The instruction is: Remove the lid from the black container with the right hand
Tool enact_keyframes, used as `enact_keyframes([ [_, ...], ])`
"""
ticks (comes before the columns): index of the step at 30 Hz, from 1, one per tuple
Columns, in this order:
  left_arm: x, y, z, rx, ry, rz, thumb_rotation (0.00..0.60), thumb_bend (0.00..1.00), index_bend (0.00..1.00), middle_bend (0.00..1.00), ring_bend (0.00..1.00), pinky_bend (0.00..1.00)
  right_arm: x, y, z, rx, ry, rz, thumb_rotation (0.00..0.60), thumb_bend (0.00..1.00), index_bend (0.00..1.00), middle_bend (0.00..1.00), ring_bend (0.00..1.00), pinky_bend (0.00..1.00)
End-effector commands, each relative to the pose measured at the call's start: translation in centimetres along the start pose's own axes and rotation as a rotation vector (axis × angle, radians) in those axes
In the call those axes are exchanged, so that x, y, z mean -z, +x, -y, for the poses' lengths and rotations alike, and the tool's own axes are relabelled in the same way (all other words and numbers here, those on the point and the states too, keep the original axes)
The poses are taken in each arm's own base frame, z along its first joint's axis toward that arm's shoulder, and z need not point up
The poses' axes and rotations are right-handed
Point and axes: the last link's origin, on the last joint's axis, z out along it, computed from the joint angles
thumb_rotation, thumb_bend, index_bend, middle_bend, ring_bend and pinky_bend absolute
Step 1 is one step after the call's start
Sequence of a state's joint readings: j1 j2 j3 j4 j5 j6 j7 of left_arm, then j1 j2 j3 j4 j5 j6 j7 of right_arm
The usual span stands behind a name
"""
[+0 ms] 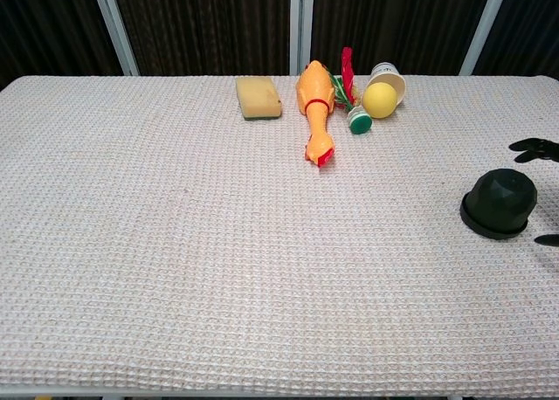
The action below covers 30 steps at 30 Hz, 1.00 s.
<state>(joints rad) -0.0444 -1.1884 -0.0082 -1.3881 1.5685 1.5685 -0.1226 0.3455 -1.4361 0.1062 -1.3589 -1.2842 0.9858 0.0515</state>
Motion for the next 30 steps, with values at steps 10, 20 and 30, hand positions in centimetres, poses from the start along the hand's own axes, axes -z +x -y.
enact_keyframes([
  [10,0.1,-0.1,0.1,-0.003,0.003,0.000,0.600,0.11,0.09,0.04,0.00,0.10,-1.5,-0.7,1.2,-0.016,0.023,0.014,0.600,0.02,0.01,0.12,0.00,0.00],
  [20,0.2,0.0,0.2,-0.002,0.005,-0.003,0.600,0.11,0.09,0.04,0.00,0.10,-1.8,-1.2,2.0,-0.009,0.036,0.029,0.600,0.02,0.01,0.15,0.00,0.00],
  [30,0.2,0.0,0.3,-0.001,0.007,-0.003,0.600,0.11,0.09,0.04,0.00,0.10,-1.9,-1.2,1.8,-0.011,0.029,0.023,0.600,0.03,0.01,0.16,0.00,0.00],
])
